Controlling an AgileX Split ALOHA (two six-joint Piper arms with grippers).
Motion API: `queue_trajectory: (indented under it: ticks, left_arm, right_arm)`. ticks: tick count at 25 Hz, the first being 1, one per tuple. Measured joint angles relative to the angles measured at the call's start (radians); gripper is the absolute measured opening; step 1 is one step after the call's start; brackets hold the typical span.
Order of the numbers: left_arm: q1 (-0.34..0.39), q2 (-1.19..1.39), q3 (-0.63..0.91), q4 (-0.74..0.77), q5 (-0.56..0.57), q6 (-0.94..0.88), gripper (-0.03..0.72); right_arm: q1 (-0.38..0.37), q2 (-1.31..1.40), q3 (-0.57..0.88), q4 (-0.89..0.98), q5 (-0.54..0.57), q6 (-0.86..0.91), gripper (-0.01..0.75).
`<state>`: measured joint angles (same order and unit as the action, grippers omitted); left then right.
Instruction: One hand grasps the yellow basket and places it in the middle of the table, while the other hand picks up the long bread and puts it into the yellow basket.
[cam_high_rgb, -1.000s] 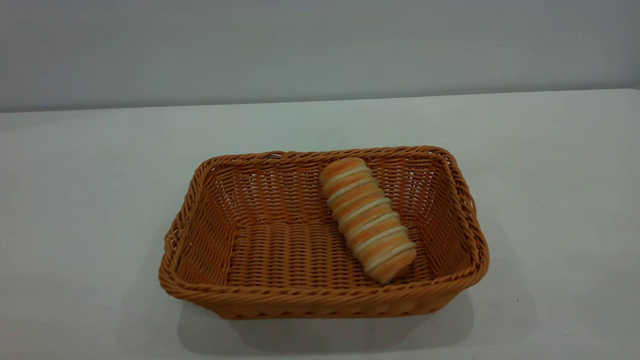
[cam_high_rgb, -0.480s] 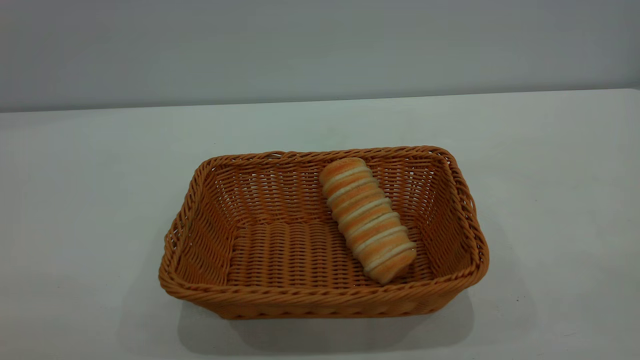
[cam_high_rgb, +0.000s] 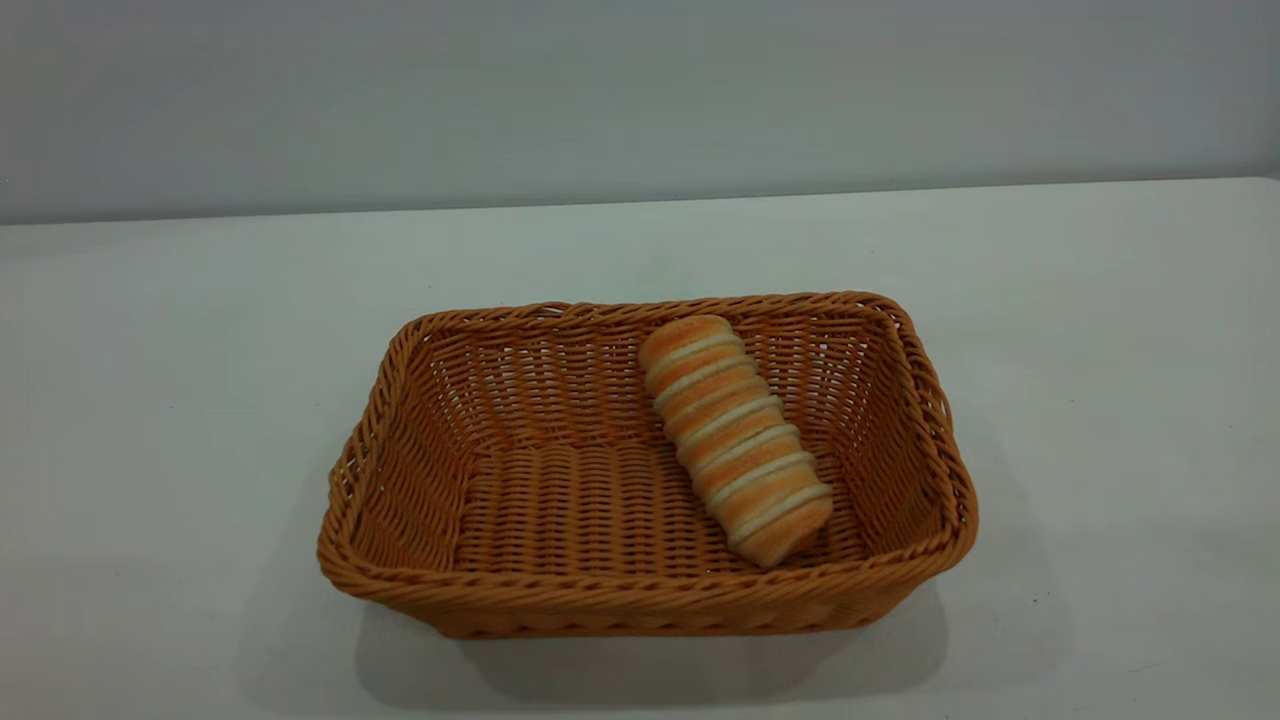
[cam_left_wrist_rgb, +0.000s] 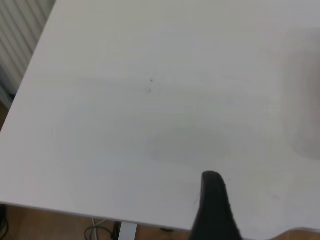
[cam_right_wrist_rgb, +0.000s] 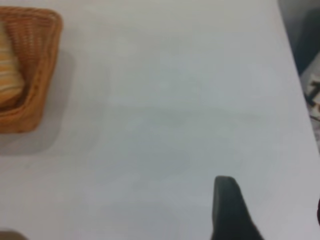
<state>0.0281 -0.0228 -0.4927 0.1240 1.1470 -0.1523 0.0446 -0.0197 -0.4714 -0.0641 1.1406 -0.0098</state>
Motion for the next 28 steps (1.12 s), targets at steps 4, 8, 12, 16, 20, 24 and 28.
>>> queue_trajectory:
  ticks: [4,8,12,16,20,24,28]
  left_arm:
    - [-0.016,0.000,0.000,0.000,0.000,0.000,0.584]
    - [-0.038,0.000,0.000,0.000,0.000,0.000,0.584]
    - [-0.039,0.000,0.000,0.000,0.000,0.000,0.584]
    - [-0.039,0.000,0.000,0.000,0.000,0.000,0.584]
    - [-0.040,0.000,0.000,0.000,0.000,0.000,0.584]
    - [-0.040,0.000,0.000,0.000,0.000,0.000,0.584]
    - [-0.040,0.000,0.000,0.000,0.000,0.000,0.584]
  right_arm:
    - [-0.007,0.000,0.000,0.000,0.000,0.000,0.451]
    - [-0.009,0.000,0.000,0.000,0.000,0.000,0.451]
    - [-0.016,0.000,0.000,0.000,0.000,0.000,0.451]
    - [-0.016,0.000,0.000,0.000,0.000,0.000,0.451]
    - [-0.016,0.000,0.000,0.000,0.000,0.000,0.451]
    - [-0.016,0.000,0.000,0.000,0.000,0.000,0.451]
    - [-0.016,0.000,0.000,0.000,0.000,0.000,0.451]
